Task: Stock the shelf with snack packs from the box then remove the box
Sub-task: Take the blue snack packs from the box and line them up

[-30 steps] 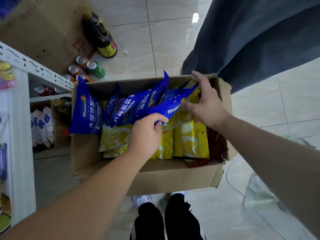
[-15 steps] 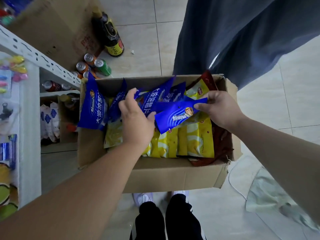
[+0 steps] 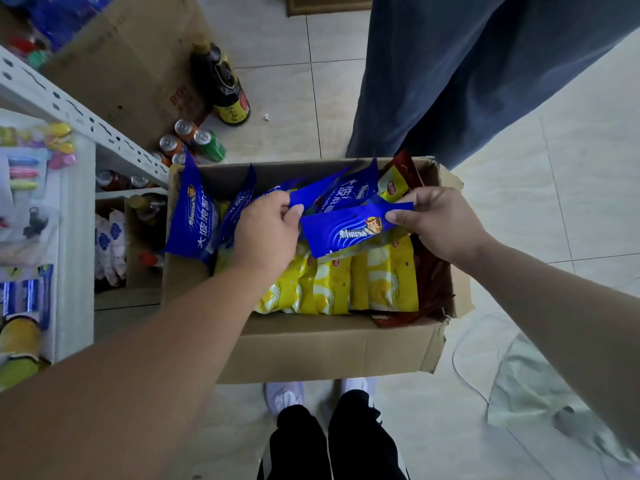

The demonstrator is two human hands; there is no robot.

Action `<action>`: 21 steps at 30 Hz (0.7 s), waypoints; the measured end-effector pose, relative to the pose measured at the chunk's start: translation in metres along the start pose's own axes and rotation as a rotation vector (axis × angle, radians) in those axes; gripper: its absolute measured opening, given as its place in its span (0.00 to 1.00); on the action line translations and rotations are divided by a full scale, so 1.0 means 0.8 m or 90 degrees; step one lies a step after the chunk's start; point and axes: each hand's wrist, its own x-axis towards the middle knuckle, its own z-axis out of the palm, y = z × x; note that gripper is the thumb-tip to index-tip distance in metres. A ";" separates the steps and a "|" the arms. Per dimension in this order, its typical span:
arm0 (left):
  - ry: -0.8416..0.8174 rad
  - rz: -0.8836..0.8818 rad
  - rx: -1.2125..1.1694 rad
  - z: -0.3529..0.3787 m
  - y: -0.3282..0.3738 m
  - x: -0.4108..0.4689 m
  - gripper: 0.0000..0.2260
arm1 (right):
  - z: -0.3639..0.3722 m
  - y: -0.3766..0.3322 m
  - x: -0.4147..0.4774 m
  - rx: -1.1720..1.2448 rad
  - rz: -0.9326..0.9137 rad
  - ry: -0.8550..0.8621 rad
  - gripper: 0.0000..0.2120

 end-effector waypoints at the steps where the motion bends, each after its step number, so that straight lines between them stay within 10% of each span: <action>1: 0.004 0.008 0.000 -0.007 0.005 -0.002 0.11 | -0.003 -0.005 -0.004 0.007 -0.007 0.001 0.08; 21: 0.125 0.033 -0.164 -0.415 0.215 -0.110 0.06 | -0.093 -0.339 -0.230 0.200 -0.165 -0.110 0.11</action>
